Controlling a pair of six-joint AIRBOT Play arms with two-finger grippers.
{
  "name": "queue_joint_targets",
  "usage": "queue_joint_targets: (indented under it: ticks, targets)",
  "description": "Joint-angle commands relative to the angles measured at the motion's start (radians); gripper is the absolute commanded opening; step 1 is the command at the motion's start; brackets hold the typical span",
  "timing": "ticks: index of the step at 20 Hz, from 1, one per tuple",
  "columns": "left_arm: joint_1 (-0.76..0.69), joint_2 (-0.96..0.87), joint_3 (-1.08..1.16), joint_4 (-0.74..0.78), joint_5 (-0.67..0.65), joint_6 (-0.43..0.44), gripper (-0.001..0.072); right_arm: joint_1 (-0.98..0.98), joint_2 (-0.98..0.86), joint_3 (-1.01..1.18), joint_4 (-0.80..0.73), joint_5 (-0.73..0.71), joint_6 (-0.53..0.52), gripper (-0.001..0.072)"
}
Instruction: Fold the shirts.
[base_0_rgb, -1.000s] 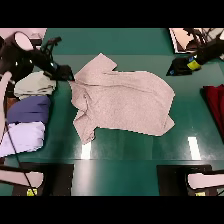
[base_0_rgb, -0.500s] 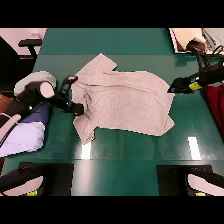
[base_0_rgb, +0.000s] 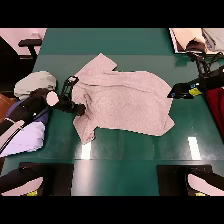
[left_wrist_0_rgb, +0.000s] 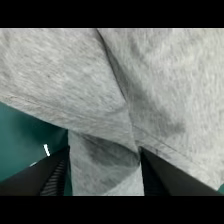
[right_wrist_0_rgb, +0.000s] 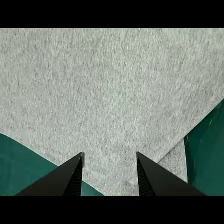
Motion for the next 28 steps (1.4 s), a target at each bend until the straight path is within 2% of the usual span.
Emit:
queue_joint_targets:
  ticks: [1,4,6,10,14,15,17,19,22,23,26,27,28]
  targets:
    - [-0.002,-0.039,-0.011,-0.031,0.002,-0.004,0.0502,0.000,0.002,-0.002,0.001,0.003,0.001,0.0386]
    - [-0.002,-0.053,-0.003,-0.032,0.002,-0.019,0.0500,0.000,0.002,-0.002,0.001,0.005,0.001,0.0386]
    - [0.021,-0.052,0.039,0.008,-0.045,-0.029,0.0037,-0.004,0.002,-0.003,0.000,0.028,0.001,0.0386]
    - [0.159,-0.004,0.122,0.041,-0.152,-0.029,0.0024,-0.085,0.031,-0.069,0.000,0.090,0.001,0.0387]
    - [0.226,0.038,0.120,0.042,-0.219,-0.011,0.0024,-0.251,0.110,-0.323,0.001,0.073,0.002,0.0391]
    - [0.225,0.038,0.118,0.040,-0.217,-0.011,0.0024,-0.298,0.119,-0.391,0.010,0.060,0.002,0.0464]
    - [0.225,0.038,0.116,-0.002,-0.195,-0.011,0.0024,-0.388,0.118,-0.519,0.111,0.009,0.000,0.0483]
    - [0.225,0.038,0.116,-0.042,-0.180,-0.011,0.0024,-0.425,0.105,-0.613,0.201,-0.060,-0.031,0.0428]
    - [0.225,0.038,0.116,-0.066,-0.180,-0.011,0.0024,-0.395,0.048,-0.682,0.301,-0.141,-0.063,0.0427]
    - [0.225,0.038,0.116,-0.066,-0.180,-0.011,0.0024,-0.370,0.029,-0.682,0.320,-0.168,-0.068,0.0402]
    - [0.225,0.039,0.116,-0.075,-0.184,-0.012,0.0024,-0.269,-0.002,-0.645,0.329,-0.235,-0.071,0.0147]
    - [0.225,0.041,0.117,-0.090,-0.184,-0.011,0.0024,-0.243,-0.009,-0.630,0.327,-0.245,-0.071,0.0109]
    - [0.225,0.046,0.117,-0.098,-0.184,-0.011,0.0023,-0.219,-0.010,-0.614,0.327,-0.250,-0.071,0.0016]
